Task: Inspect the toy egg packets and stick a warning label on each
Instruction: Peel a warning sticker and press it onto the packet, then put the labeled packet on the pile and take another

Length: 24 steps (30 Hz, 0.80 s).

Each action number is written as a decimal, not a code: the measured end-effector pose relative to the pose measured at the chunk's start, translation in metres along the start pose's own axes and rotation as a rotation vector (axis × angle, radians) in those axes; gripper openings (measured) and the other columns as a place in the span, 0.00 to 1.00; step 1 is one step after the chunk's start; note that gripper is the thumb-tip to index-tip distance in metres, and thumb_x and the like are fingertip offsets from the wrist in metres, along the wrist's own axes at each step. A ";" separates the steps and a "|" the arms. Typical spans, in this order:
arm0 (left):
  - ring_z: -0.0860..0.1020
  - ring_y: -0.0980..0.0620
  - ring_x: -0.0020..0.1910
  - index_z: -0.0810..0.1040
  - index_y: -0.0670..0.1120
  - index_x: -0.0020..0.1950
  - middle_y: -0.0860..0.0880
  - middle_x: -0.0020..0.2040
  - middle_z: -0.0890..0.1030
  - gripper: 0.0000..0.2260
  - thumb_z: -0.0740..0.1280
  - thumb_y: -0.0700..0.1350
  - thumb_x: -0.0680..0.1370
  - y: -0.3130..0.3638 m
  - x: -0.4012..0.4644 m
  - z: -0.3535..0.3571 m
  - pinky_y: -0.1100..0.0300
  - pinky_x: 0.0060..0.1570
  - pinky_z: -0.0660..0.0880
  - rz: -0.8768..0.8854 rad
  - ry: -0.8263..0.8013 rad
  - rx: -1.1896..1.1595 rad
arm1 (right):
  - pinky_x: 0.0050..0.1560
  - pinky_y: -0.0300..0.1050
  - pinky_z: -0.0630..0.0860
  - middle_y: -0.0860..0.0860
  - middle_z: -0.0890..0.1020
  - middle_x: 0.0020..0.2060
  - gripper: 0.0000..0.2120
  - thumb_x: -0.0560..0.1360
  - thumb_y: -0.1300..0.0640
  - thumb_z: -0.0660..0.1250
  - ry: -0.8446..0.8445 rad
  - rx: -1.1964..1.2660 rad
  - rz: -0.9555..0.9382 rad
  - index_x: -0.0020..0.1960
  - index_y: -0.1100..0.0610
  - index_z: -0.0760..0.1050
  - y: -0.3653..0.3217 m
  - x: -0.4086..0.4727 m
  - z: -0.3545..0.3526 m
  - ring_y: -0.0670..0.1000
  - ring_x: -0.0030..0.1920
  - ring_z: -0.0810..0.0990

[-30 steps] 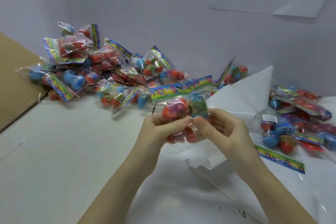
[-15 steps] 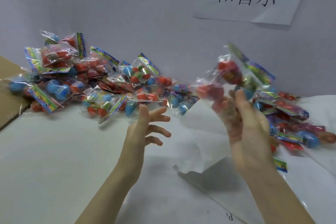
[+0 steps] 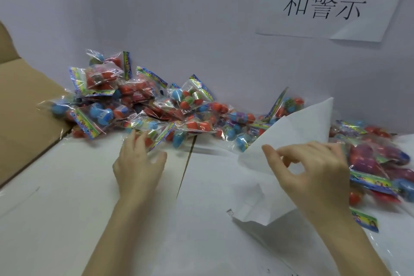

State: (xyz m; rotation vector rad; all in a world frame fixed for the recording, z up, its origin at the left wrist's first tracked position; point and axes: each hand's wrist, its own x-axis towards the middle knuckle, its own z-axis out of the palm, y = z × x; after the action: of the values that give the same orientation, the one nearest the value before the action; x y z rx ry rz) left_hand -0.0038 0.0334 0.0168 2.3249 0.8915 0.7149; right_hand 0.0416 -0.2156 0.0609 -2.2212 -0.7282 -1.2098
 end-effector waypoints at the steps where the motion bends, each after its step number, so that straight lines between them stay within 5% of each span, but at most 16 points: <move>1: 0.59 0.50 0.72 0.64 0.49 0.72 0.49 0.75 0.60 0.27 0.66 0.50 0.75 -0.004 0.003 0.002 0.48 0.67 0.57 -0.005 -0.066 0.033 | 0.40 0.47 0.62 0.48 0.75 0.21 0.20 0.73 0.46 0.63 0.024 -0.019 -0.003 0.27 0.56 0.76 0.001 0.001 -0.001 0.51 0.24 0.74; 9: 0.49 0.37 0.75 0.45 0.54 0.76 0.32 0.75 0.45 0.34 0.56 0.64 0.76 0.001 0.030 0.025 0.46 0.71 0.50 -0.064 -0.257 0.279 | 0.36 0.47 0.64 0.49 0.73 0.19 0.21 0.74 0.48 0.62 0.079 -0.046 -0.044 0.26 0.57 0.75 -0.002 -0.001 0.001 0.50 0.21 0.72; 11: 0.51 0.37 0.74 0.48 0.56 0.76 0.31 0.74 0.49 0.29 0.56 0.59 0.79 -0.007 0.036 0.026 0.48 0.70 0.52 -0.016 -0.257 0.388 | 0.35 0.46 0.66 0.49 0.74 0.19 0.21 0.74 0.48 0.62 0.068 -0.038 -0.057 0.26 0.57 0.76 -0.002 -0.001 0.002 0.50 0.21 0.72; 14: 0.70 0.40 0.63 0.59 0.56 0.74 0.36 0.67 0.66 0.24 0.56 0.41 0.80 -0.017 0.038 0.024 0.51 0.59 0.64 0.074 -0.085 0.430 | 0.35 0.46 0.68 0.49 0.74 0.19 0.20 0.74 0.49 0.62 0.058 -0.044 -0.064 0.27 0.57 0.76 -0.002 -0.001 0.002 0.50 0.21 0.72; 20: 0.78 0.38 0.50 0.73 0.47 0.67 0.39 0.56 0.80 0.17 0.60 0.38 0.79 -0.001 0.020 0.000 0.56 0.44 0.68 0.027 0.385 -0.140 | 0.37 0.40 0.59 0.51 0.76 0.20 0.20 0.73 0.51 0.62 0.110 -0.009 -0.037 0.27 0.59 0.76 -0.006 0.000 -0.001 0.45 0.24 0.67; 22: 0.79 0.48 0.46 0.77 0.40 0.62 0.39 0.52 0.82 0.12 0.62 0.38 0.79 0.019 0.006 -0.013 0.62 0.44 0.68 0.083 0.522 -0.431 | 0.36 0.40 0.63 0.52 0.76 0.22 0.19 0.73 0.51 0.62 0.105 0.064 0.012 0.28 0.60 0.77 -0.011 0.001 -0.001 0.46 0.24 0.67; 24: 0.74 0.61 0.35 0.81 0.43 0.55 0.45 0.41 0.83 0.09 0.63 0.39 0.79 0.041 -0.005 -0.026 0.60 0.40 0.72 0.146 0.465 -0.739 | 0.35 0.40 0.69 0.51 0.79 0.27 0.15 0.72 0.49 0.62 0.051 0.229 0.104 0.34 0.58 0.79 -0.016 0.001 -0.002 0.46 0.27 0.72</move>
State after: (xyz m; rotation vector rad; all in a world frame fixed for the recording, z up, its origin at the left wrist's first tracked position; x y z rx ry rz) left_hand -0.0068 0.0116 0.0604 1.5912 0.5032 1.4067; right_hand 0.0303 -0.2051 0.0657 -2.0075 -0.6852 -1.0715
